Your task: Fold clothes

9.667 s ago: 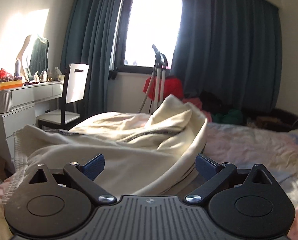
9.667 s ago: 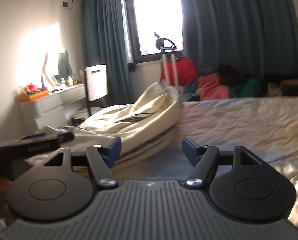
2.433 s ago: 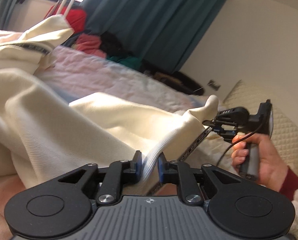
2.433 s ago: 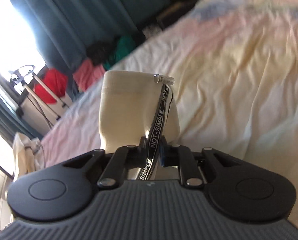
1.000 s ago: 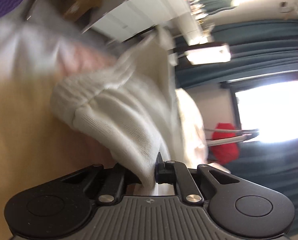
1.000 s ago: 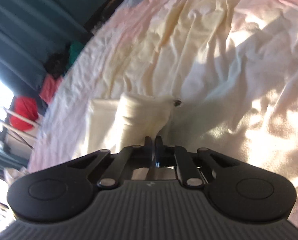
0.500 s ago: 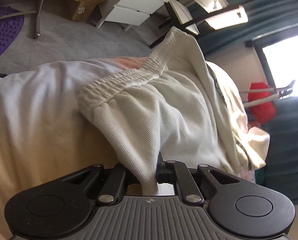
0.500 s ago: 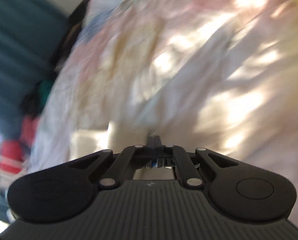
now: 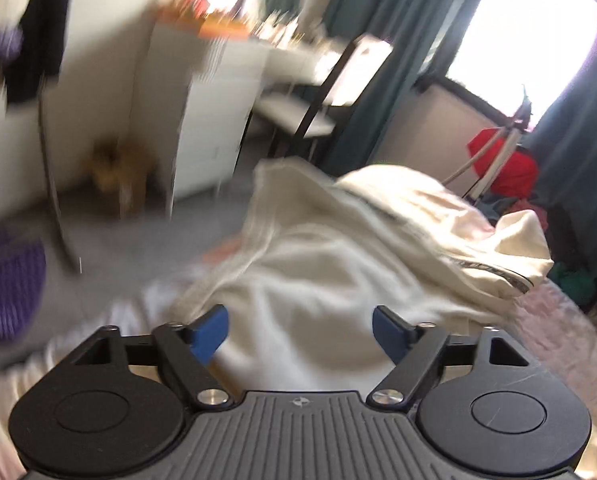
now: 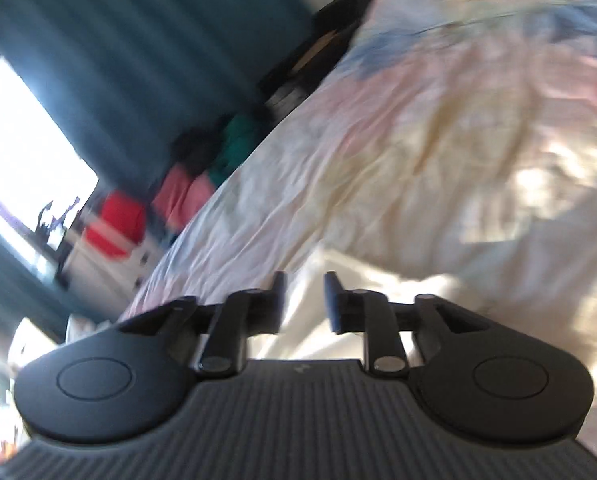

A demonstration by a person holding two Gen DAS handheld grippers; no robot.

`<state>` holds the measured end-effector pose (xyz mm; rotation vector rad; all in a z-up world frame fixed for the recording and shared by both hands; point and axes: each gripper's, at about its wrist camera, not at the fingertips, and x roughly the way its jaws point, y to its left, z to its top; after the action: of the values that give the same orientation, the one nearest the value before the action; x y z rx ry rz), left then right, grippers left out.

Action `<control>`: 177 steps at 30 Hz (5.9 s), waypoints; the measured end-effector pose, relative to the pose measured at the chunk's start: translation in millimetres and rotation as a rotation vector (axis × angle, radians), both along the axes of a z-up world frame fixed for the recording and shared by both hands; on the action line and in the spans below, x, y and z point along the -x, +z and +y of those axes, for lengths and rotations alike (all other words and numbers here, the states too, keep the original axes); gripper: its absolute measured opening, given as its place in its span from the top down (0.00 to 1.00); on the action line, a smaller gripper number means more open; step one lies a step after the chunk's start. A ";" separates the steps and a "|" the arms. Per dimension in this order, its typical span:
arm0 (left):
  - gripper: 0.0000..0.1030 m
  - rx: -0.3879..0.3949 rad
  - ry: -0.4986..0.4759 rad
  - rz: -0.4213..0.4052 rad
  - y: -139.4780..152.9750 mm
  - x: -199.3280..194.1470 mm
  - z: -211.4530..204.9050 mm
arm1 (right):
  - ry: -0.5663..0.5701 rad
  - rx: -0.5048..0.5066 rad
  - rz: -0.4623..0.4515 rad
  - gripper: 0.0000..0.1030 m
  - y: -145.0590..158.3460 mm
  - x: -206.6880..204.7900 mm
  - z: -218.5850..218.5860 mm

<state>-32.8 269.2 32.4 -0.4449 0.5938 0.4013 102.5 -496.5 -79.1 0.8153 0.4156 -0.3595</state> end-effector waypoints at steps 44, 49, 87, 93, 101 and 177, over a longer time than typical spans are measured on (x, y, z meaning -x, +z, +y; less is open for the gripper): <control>0.20 -0.251 -0.593 -0.075 -121.0 -144.3 -239.7 | 0.141 0.334 0.171 0.81 -67.2 -111.1 2.6; 0.20 -0.230 -0.570 -0.091 -114.5 -142.4 -234.8 | 0.148 0.365 0.087 0.50 -41.7 -85.9 21.7; 0.14 0.024 -0.380 -0.252 -137.7 -165.0 -153.7 | 0.347 -0.405 -0.046 0.74 -98.9 -392.9 357.8; 0.14 0.012 -0.367 -0.262 -137.1 -161.3 -152.2 | 0.275 -0.175 -0.020 0.83 -58.3 -369.8 328.7; 0.14 -0.032 -0.375 -0.279 -127.4 -154.5 -158.2 | 0.066 0.093 0.063 0.84 -1.0 -290.8 161.8; 0.92 -0.654 -1.402 -0.183 -107.7 -387.8 -729.8 | -0.379 0.032 0.128 0.39 -62.5 -21.6 26.7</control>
<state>355.1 -460.6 -75.2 0.5908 0.4387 -0.7790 124.1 -469.8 -141.6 0.8423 0.3723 -0.7717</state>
